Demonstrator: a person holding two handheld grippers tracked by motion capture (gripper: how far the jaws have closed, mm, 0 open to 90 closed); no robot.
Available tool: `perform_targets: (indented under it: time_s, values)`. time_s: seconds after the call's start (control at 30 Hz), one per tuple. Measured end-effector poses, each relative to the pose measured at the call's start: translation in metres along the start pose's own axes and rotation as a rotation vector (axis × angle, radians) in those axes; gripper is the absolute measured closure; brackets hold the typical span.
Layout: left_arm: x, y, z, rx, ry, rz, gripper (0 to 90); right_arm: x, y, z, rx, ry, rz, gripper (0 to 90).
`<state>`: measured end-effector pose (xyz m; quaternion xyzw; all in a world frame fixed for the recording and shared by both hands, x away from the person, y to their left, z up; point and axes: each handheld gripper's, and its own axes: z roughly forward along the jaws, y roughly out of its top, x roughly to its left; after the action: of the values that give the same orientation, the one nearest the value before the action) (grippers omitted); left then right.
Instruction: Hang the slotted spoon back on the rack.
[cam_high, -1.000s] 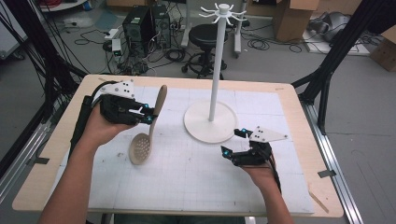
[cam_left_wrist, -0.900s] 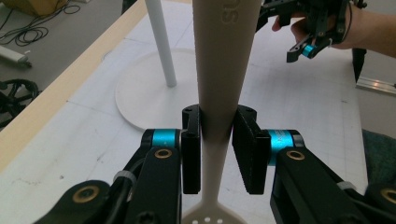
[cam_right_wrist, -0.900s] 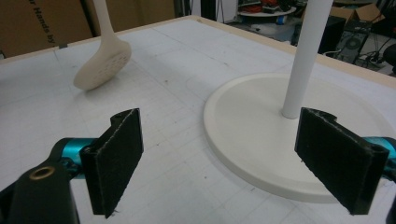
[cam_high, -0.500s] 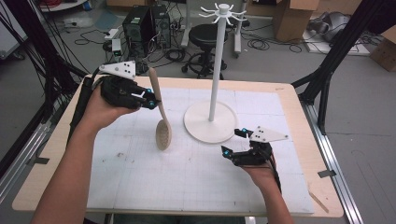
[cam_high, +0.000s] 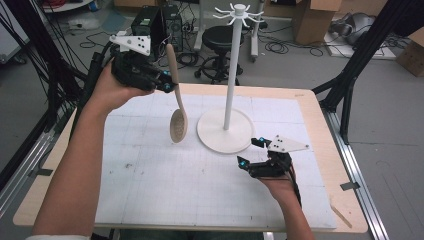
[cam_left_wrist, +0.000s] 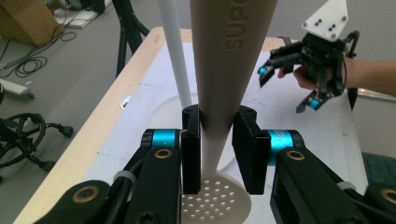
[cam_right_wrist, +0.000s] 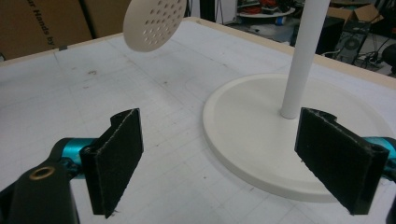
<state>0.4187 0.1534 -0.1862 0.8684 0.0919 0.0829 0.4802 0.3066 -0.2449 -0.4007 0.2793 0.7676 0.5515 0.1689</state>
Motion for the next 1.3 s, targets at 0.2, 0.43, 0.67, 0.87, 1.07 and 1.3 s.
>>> perform_targets:
  time_s: [0.2, 0.43, 0.67, 0.87, 1.07, 1.3]
  values:
    - [0.008, 0.018, 0.007, 0.024, -0.012, 0.008, 73.6, 0.000, 0.000, 0.001, 0.002, 0.003, 0.007, 14.8]
    - [0.019, 0.036, 0.017, 0.054, -0.005, 0.016, 73.6, 0.000, 0.000, 0.000, -0.003, 0.003, 0.010, 14.8]
    - [0.029, 0.049, 0.025, 0.057, 0.020, -0.001, 73.6, -0.001, 0.000, 0.000, -0.006, 0.004, 0.012, 14.8]
    - [0.034, 0.063, 0.030, 0.070, 0.034, 0.001, 73.7, -0.001, 0.000, -0.001, -0.011, 0.004, 0.015, 14.7]
    - [0.039, 0.074, 0.037, 0.078, 0.045, 0.000, 73.7, 0.000, 0.000, -0.001, -0.013, 0.007, 0.013, 14.8]
    - [0.040, 0.084, 0.046, 0.115, 0.067, -0.009, 73.7, -0.002, 0.000, -0.002, -0.017, 0.005, 0.020, 14.7]
